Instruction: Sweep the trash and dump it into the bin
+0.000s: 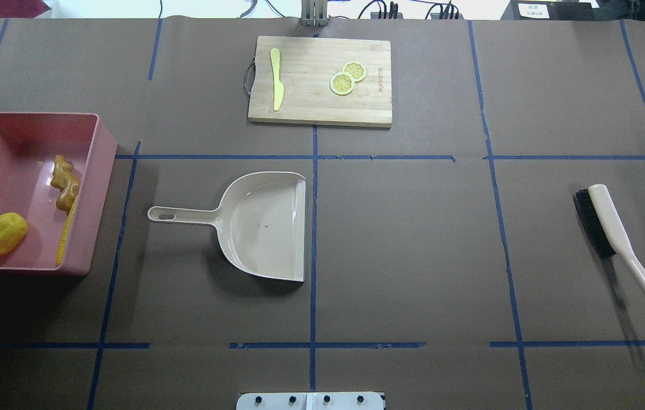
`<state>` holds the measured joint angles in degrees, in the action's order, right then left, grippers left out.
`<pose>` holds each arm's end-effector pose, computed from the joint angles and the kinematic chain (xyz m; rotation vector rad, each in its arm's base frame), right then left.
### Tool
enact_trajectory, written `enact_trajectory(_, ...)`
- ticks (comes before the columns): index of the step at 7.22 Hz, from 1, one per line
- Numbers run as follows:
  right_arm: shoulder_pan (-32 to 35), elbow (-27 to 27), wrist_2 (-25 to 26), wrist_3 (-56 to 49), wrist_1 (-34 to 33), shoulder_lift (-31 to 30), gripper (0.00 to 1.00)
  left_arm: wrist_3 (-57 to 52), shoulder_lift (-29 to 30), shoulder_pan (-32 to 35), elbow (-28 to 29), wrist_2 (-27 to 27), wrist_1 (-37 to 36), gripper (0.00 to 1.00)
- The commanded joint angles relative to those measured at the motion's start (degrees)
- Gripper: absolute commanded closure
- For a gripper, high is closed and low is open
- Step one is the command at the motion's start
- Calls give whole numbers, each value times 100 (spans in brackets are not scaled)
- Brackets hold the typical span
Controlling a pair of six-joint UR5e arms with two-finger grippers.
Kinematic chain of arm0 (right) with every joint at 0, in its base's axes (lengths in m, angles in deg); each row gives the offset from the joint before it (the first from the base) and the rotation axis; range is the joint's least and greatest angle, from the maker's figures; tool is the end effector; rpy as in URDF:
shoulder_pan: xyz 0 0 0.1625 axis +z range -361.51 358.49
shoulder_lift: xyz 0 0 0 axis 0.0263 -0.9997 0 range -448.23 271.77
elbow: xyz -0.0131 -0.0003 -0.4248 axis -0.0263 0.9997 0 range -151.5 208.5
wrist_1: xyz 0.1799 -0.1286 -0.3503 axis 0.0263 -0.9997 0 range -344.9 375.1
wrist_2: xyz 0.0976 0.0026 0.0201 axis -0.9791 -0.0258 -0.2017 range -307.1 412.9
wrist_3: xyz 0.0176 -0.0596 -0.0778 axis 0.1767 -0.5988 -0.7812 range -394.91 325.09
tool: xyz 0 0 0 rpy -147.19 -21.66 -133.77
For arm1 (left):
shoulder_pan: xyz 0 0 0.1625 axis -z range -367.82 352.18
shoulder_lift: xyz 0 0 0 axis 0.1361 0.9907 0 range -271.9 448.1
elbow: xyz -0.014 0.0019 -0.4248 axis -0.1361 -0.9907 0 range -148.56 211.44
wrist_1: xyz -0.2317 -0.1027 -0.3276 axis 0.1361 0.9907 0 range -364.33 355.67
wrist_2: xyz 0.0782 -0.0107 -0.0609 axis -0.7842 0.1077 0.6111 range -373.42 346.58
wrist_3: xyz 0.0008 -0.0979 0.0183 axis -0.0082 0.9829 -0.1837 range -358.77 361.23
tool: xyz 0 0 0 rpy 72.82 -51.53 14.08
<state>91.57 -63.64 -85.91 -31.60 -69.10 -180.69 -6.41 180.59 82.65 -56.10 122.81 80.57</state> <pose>0.0839 -0.4757 0.6450 0.0882 -0.8514 0.0639 -0.0655 -0.5033 0.6644 -0.0265 0.8104 0.0826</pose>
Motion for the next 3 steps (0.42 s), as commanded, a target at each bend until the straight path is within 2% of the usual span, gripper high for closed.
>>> enact_trajectory(1, 0, -6, 3, 3, 0, -9, 0, 0, -3, -3, -1, 0, 0, 0)
enact_trajectory(3, 0, -6, 3, -6, 0, -9, 0, 0, -4, -3, 17, 0, 0, 0)
